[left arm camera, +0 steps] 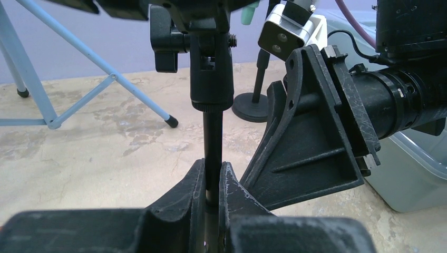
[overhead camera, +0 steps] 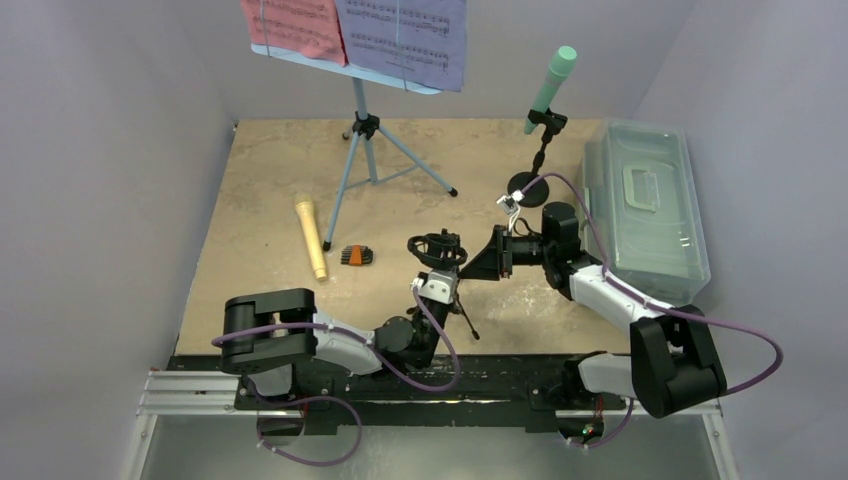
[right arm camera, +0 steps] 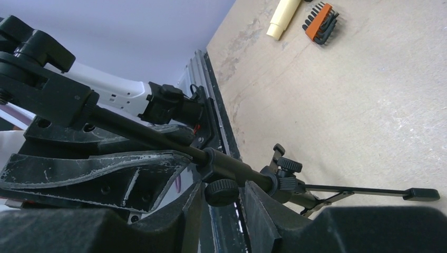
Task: Pack up the instrument practice props
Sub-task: Unscrew the knob on the microphone stand.
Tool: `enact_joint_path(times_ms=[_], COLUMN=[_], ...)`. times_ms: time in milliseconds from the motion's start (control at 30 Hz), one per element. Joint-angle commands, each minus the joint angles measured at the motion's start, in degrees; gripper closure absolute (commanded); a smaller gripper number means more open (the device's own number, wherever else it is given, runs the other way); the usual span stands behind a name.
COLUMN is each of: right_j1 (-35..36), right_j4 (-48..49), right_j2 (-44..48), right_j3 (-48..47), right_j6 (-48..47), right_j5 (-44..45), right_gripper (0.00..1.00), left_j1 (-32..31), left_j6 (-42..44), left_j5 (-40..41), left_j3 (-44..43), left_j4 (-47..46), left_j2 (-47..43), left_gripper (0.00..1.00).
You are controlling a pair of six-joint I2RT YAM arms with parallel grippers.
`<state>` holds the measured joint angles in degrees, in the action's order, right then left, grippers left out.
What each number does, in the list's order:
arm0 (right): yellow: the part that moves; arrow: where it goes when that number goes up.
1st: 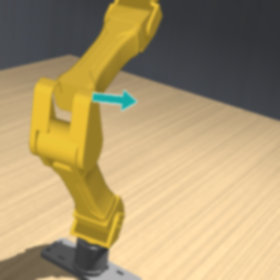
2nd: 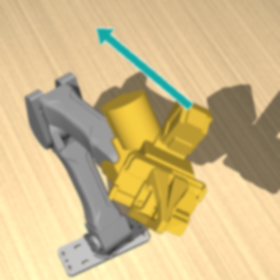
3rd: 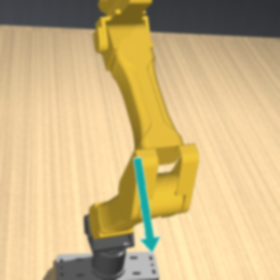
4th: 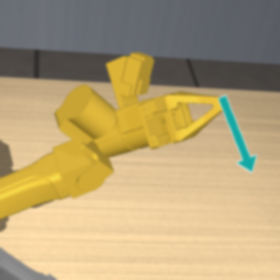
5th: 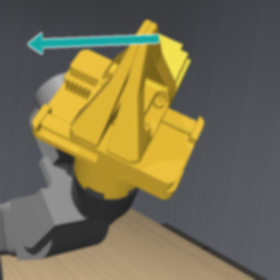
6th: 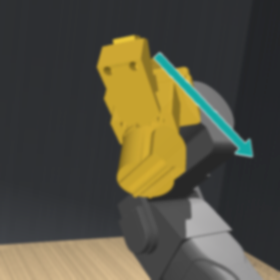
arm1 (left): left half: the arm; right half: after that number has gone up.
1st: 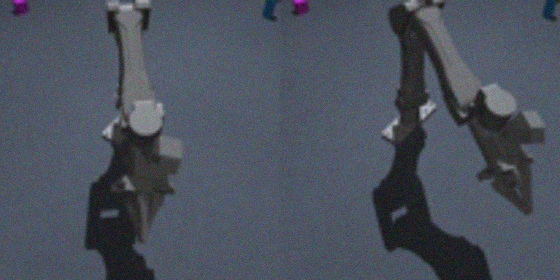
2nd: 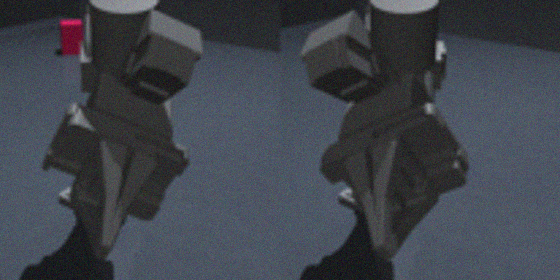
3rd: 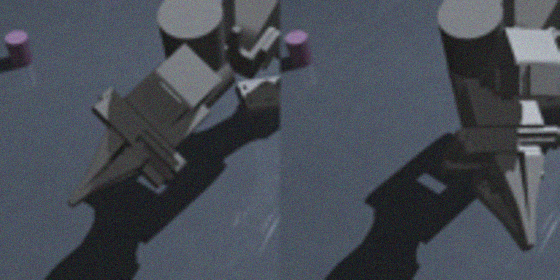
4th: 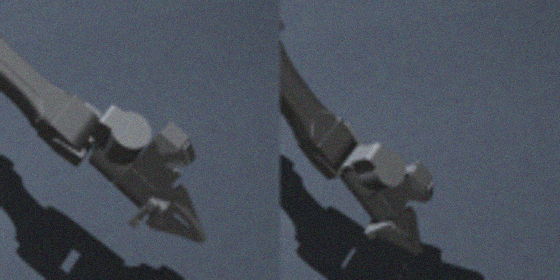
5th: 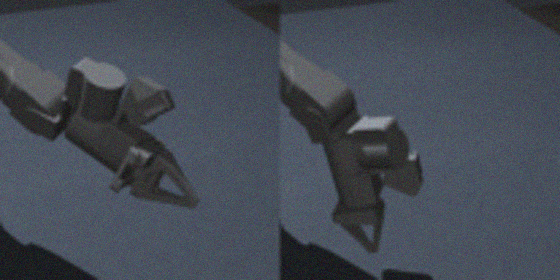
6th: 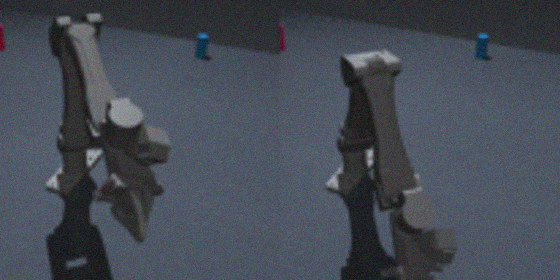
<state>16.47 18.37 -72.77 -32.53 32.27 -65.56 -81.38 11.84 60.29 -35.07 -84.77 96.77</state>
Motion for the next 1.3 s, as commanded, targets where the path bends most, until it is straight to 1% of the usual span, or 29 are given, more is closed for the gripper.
enact_joint_path(times_ms=[0, 200, 267, 367, 500, 567, 667, 767, 933, 1100, 1267], right_j1=[0.49, 0.84, 0.95, 1.4, 1.5, 1.6, 1.91, 2.5, 2.87, 2.82, 2.86], right_j4=[0.61, -0.1, -2.46, -9.65, -20.47, -25.09, -28.17, -29.6, -31.99, -32.88, -33.85], right_j2=[0.33, 0.98, 1.83, 3.97, 6.89, 8.18, 10.67, 12.93, 16.04, 18.27, 19.99], right_j3=[-1.56, -2.03, -2.85, -4.82, -7.78, -8.69, -9.13, -8.64, -8.13, -7.51, -7.04], right_j6=[-1.78, -4.84, -8.65, -19.51, -36.94, -43.21, -50.52, -55.62, -63.35, -66.83, -69.89], right_j5=[0.08, -0.7, -0.21, 1.74, 3.74, 4.8, 7.72, 11.34, 14.62, 16.81, 18.97], right_gripper=[0.66, 0.88, 0.94, 1.0, 1.0, 1.0, 1.0, 1.0, 1.0, 1.0, 1.0], left_j1=[0.17, 0.17, 0.17, 0.17, 0.17, 0.17, 0.17, 0.17, 0.17, 0.88, 2.55], left_j6=[-2.77, -4.09, -4.75, -6.11, -9.08, -13.61, -19.32, -24.82, -33.23, -39.91, -45.21], left_j5=[-1.49, -1.03, -0.61, 0.0, 1.03, 1.25, 0.91, -0.2, -2.18, -3.49, -5.84], left_j3=[-1.84, -1.12, -0.55, 0.46, 2.36, 3.28, 3.36, 2.86, 1.56, 0.98, 0.0], left_j4=[-17.12, -17.22, -17.14, -17.1, -16.54, -12.38, -3.52, 5.74, 19.97, 29.67, 35.91], left_j2=[-0.62, -1.16, -1.67, -2.62, -4.05, -6.36, -9.84, -12.91, -16.52, -19.0, -20.33], left_gripper=[1.0, 1.0, 1.0, 1.0, 1.0, 1.0, 1.0, 1.0, 1.0, 1.0, 1.0])
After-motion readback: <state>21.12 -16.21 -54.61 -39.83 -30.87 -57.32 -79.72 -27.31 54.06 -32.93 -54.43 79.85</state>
